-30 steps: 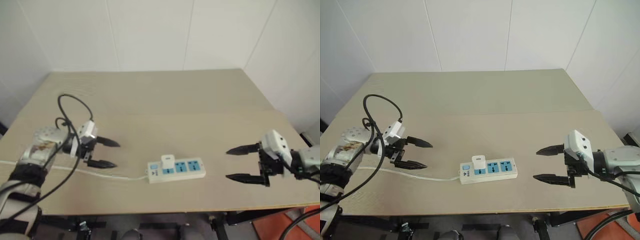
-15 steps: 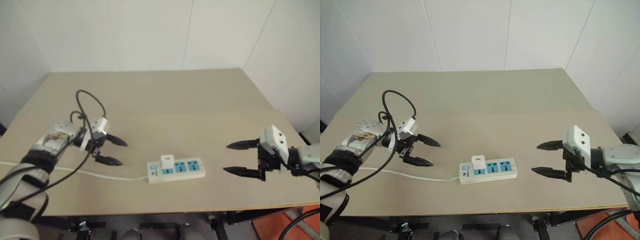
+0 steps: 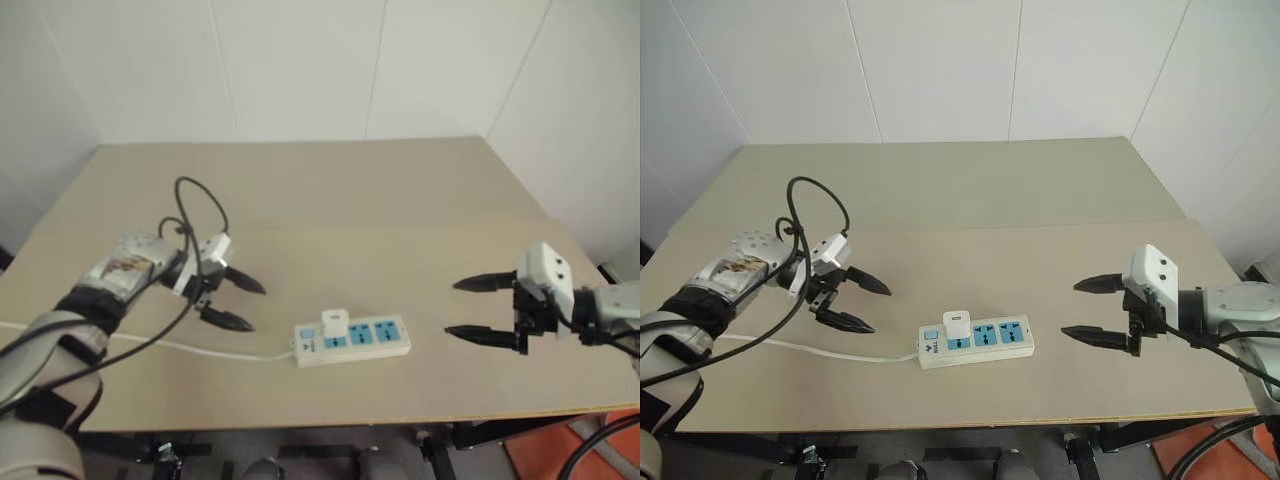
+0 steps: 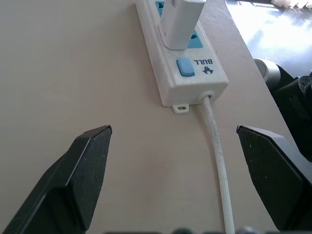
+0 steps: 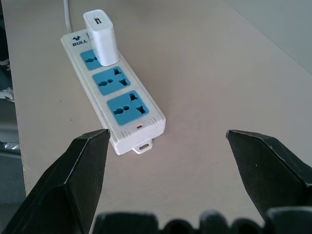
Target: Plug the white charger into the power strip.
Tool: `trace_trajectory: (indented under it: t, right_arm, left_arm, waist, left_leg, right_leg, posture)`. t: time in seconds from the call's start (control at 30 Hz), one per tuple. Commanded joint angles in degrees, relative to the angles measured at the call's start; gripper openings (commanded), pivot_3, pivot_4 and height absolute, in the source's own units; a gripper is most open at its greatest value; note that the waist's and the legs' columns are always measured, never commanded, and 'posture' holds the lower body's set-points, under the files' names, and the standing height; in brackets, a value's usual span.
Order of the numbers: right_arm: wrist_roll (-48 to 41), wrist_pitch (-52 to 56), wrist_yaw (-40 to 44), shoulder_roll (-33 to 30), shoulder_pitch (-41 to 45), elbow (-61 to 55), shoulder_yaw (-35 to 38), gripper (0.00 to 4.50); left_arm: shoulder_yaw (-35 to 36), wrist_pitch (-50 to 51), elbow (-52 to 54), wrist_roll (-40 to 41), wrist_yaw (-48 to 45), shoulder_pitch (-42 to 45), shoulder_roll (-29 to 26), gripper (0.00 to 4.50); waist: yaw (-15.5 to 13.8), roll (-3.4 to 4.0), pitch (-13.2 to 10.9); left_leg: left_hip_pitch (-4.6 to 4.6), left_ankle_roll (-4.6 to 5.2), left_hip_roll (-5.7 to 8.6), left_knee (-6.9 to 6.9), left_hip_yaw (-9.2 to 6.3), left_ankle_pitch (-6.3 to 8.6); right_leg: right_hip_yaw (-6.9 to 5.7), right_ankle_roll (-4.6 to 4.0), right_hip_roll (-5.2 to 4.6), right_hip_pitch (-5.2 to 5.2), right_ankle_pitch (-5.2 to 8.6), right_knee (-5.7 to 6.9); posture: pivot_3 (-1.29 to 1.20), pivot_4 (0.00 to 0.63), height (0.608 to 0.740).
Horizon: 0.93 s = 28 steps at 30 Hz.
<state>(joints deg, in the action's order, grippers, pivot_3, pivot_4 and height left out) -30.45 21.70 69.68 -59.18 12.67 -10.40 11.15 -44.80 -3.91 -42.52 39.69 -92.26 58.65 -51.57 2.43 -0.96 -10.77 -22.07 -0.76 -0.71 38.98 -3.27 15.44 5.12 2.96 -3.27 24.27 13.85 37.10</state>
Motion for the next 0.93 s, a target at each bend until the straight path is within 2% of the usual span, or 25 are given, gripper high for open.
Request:
trace_trajectory:
  t: [0.03,0.93]
  right_arm:
    - [0.25,0.25,-0.43,0.07,1.0,-0.14,0.67,4.5]
    - [2.32,-0.06,-0.17,1.4,2.21,0.56,-0.85,4.5]
  left_arm:
    - [-0.61,-1.35,-0.63,1.5,-0.24,1.93,-0.18,4.49]
    - [-1.68,-1.73,0.32,3.51,-0.24,2.13,-1.16,4.49]
  waist:
    - [0.01,0.0,0.0]
    - [0.01,0.0,0.0]
  left_leg:
    - [0.0,0.0,0.0,0.0,0.0,0.0]
    - [-0.01,0.0,0.01,0.05,-0.01,0.0]
  right_leg:
    - [0.0,0.0,0.0,0.0,0.0,0.0]
    - [0.0,0.0,0.0,0.0,0.0,0.04]
  posture:
    - [0.0,0.15,0.74]
    - [0.0,0.15,0.74]
